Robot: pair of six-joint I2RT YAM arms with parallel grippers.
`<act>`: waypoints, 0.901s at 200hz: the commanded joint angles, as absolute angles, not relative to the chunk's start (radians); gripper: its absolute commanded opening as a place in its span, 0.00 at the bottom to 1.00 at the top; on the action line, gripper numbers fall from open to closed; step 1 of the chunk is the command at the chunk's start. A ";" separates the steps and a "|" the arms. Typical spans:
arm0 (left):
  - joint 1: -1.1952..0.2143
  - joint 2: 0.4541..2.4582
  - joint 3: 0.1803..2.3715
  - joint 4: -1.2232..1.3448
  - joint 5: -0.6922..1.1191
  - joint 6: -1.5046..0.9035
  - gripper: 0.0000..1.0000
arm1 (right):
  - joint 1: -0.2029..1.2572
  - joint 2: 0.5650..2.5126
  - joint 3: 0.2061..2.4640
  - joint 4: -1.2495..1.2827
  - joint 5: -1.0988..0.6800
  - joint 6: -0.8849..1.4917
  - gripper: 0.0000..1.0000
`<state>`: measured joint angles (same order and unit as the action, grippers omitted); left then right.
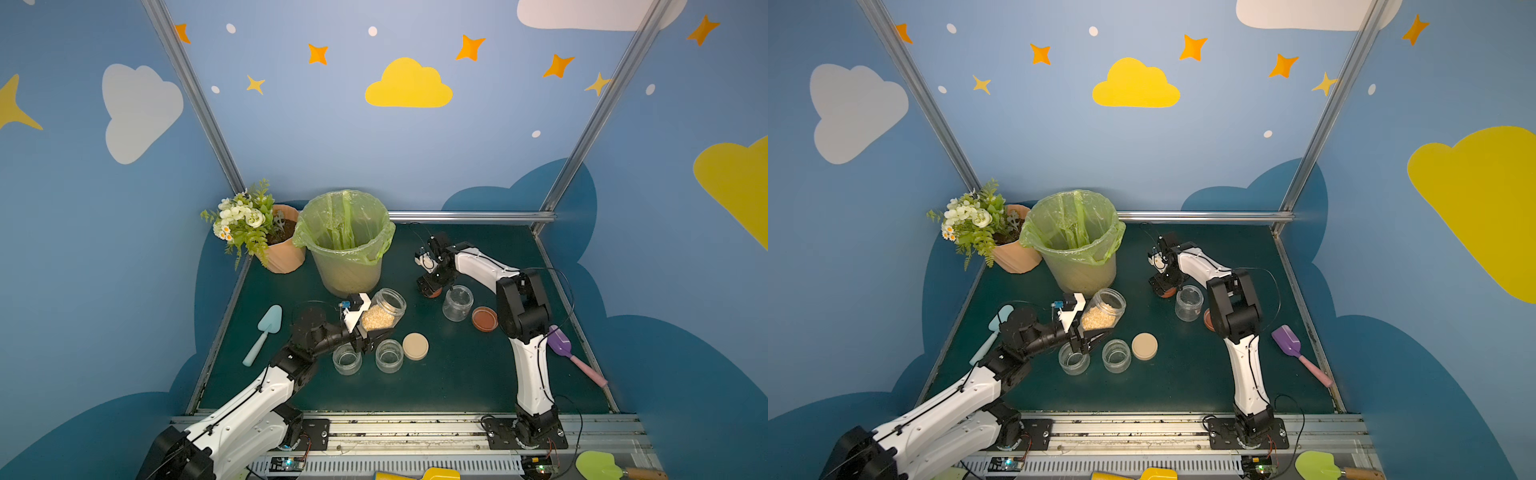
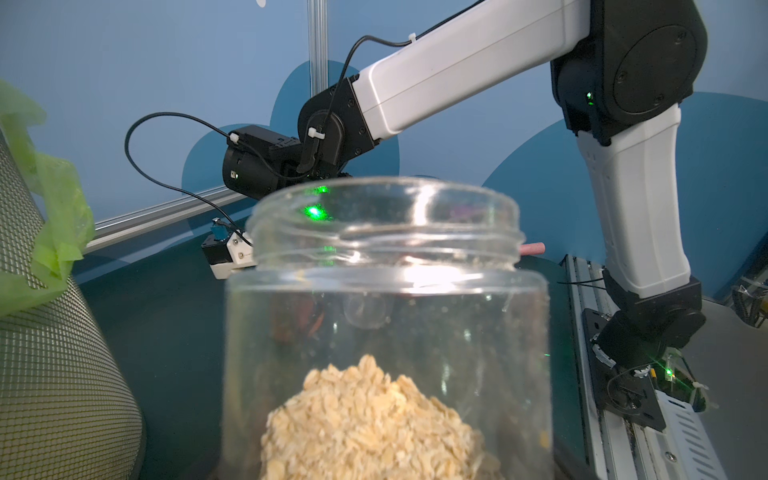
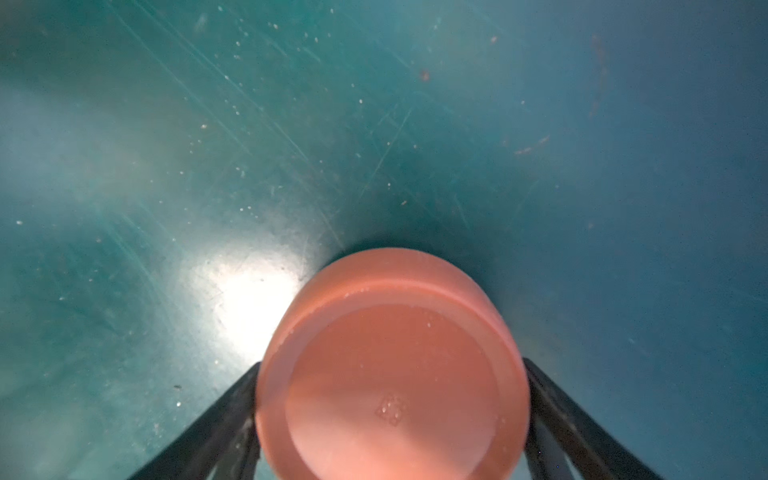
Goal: Empty expired oatmeal from jars
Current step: Place the lid at the center of the board.
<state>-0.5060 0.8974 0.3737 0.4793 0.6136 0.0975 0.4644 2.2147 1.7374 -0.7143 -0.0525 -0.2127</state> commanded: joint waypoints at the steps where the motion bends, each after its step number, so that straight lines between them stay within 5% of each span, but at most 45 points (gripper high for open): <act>1: -0.505 0.879 0.382 0.558 0.612 0.108 0.03 | 0.463 2.224 1.770 -0.723 -0.031 -0.201 0.89; 110: -0.505 0.891 0.394 0.566 0.619 0.103 0.03 | 0.471 2.123 1.742 -0.737 -0.036 -0.187 0.90; 180: -0.505 0.845 0.453 0.467 0.601 0.102 0.03 | 0.477 1.867 1.620 -0.662 -0.064 -0.159 0.90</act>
<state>-0.5060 0.8932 0.3779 0.4397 0.6075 0.0971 0.4709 1.9793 1.6520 -0.7006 -0.0311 -0.1825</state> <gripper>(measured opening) 0.852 0.896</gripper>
